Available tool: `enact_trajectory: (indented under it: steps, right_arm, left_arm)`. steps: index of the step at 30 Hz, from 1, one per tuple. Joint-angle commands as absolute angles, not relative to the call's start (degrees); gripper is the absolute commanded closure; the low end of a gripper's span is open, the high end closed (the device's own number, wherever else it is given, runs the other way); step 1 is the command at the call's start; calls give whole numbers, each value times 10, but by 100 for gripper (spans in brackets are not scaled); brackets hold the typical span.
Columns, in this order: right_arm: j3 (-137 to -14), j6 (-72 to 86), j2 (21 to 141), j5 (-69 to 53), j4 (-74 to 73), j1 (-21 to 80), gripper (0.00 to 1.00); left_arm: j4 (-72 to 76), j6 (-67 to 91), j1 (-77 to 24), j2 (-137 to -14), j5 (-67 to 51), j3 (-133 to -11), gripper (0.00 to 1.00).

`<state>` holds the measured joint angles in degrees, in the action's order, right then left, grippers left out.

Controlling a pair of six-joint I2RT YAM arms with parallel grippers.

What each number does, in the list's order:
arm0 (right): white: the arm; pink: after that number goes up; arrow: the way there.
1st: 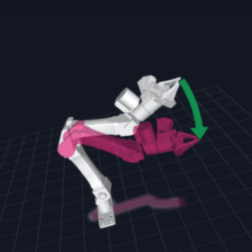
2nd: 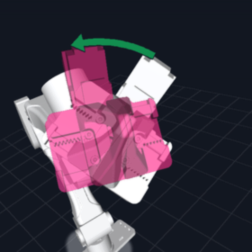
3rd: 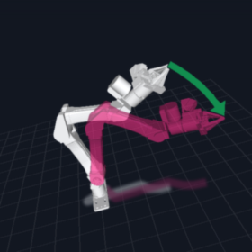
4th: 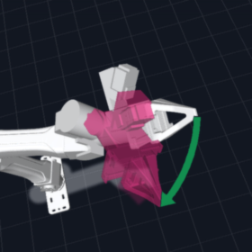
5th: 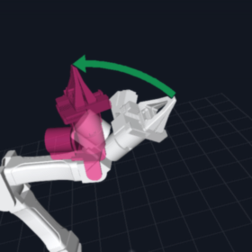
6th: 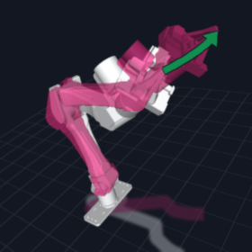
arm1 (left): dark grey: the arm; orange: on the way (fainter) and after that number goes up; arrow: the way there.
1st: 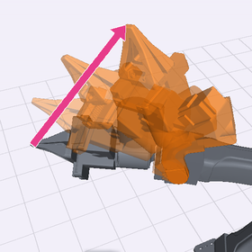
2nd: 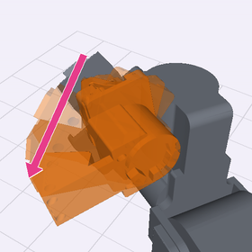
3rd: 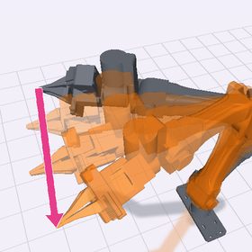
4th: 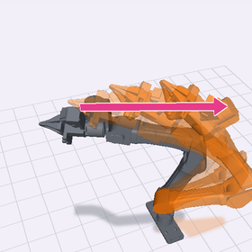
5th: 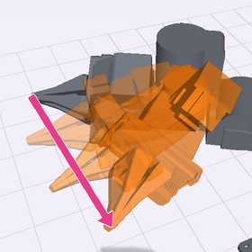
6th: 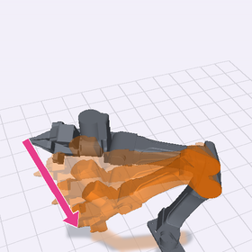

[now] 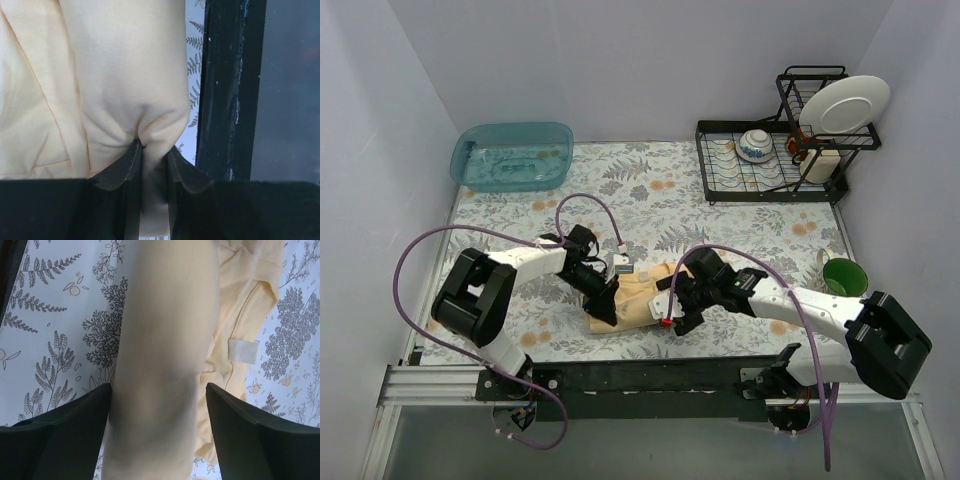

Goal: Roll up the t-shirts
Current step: Roll the T-shirt to the center of the board.

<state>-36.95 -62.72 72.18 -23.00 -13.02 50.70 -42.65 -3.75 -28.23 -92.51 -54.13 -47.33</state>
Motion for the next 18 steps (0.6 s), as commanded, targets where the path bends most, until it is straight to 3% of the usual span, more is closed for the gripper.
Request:
enact_trajectory:
  steps: [1, 7, 10, 11, 12, 13, 14, 15, 16, 18]
  right_arm:
    - [-334, -667, 718, -241, -81, 517, 19]
    - [-297, -680, 722, -249, -41, 532, 29]
    - [-298, -670, 746, -250, -35, 534, 49]
    - [-307, -662, 754, -246, -32, 534, 61]
    - [-312, -644, 761, -243, -30, 534, 65]
    - [-320, -631, 776, -241, -30, 534, 87]
    - [-338, -620, 784, -240, -45, 534, 97]
    - [-346, -610, 790, -241, -49, 532, 99]
    - [-352, -587, 797, -249, -57, 529, 99]
    - [-374, -568, 802, -269, -98, 517, 99]
  left_arm:
    - [-496, -66, -269, -951, -556, -487, 100]
    - [-518, -77, -251, -990, -567, -510, 100]
    - [-529, -81, -246, -999, -568, -519, 99]
    - [-531, -80, -246, -998, -563, -519, 95]
    - [-530, -76, -245, -990, -557, -519, 83]
    - [-525, -67, -244, -980, -542, -518, 77]
    - [-516, -53, -244, -967, -521, -515, 70]
    - [-452, -22, -244, -919, -490, -509, 4]
    - [-416, 48, -244, -886, -456, -492, 2]
    - [-387, 34, -244, -819, -412, -484, 2]
